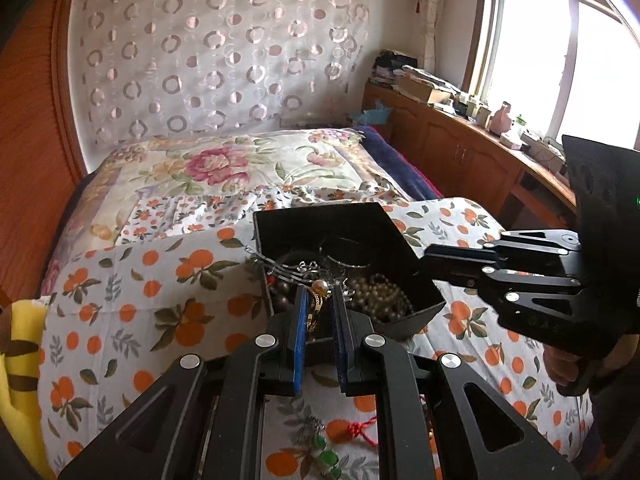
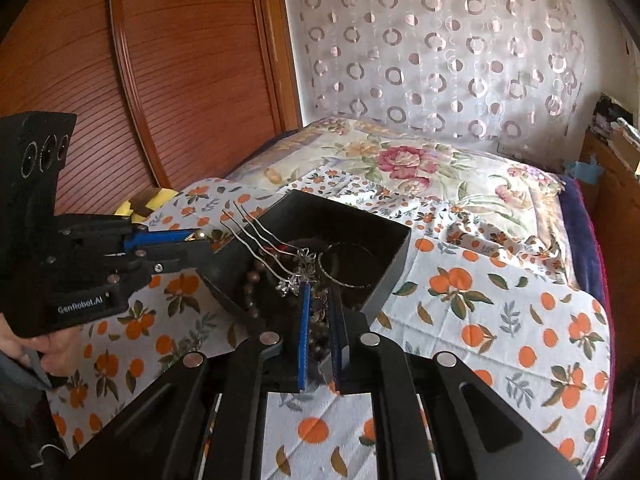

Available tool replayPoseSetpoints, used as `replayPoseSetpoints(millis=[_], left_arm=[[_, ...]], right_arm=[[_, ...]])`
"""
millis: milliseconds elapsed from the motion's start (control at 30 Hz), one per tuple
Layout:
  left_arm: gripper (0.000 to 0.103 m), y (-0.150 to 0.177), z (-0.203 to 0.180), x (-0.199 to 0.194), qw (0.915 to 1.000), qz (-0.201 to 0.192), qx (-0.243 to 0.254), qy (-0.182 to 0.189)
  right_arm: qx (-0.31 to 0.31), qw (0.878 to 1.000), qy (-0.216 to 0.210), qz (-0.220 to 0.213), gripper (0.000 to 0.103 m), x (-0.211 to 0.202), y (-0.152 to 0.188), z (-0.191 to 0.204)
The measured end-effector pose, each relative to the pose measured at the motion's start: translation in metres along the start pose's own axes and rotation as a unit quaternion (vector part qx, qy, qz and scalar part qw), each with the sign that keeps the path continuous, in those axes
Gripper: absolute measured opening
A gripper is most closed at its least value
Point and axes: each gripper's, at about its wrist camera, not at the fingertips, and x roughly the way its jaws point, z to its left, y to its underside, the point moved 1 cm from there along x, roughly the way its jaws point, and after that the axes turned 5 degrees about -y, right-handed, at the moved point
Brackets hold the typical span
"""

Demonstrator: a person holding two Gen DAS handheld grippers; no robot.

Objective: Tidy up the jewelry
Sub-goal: 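Lower the gold ring into the black box and open the left gripper, then grasp the green earrings with the left gripper while the right grasps the red cord bracelet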

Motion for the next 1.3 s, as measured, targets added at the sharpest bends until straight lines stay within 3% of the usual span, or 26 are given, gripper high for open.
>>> replayPoseSetpoints(millis=[267,600,733,800,967,1067,1300], left_arm=[[0.011,-0.003,-0.009,0.013,0.9999,0.007,0.009,0.007],[0.011,-0.008,-0.015,0.017,0.9999,0.001,0.013,0.008],[0.023,-0.006,-0.013,0.011,0.9999,-0.004,0.009,0.004],[0.024,-0.004,-0.012,0.005,0.9999,-0.007,0.008,0.003],[0.026,0.012,-0.006,-0.009,1.0,-0.002,0.004,-0.001],[0.033,0.028,-0.001,-0.014,0.9999,0.009,0.003,-0.012],[0.034,0.063,0.012,-0.018,0.9989,0.038,-0.007,-0.026]], right_arm=[[0.006,1.0,-0.005,-0.004,0.018,0.001,0.002,-0.007],[0.007,1.0,-0.002,-0.003,0.018,-0.003,0.006,-0.008],[0.007,1.0,0.006,-0.004,0.018,-0.009,0.014,-0.002],[0.008,1.0,0.004,0.001,0.018,-0.011,0.019,0.002],[-0.001,1.0,0.0,0.024,0.02,-0.008,0.041,0.019],[-0.005,0.999,-0.003,0.04,0.021,-0.004,0.054,0.028],[-0.014,0.997,-0.009,0.07,0.021,0.005,0.073,0.044]])
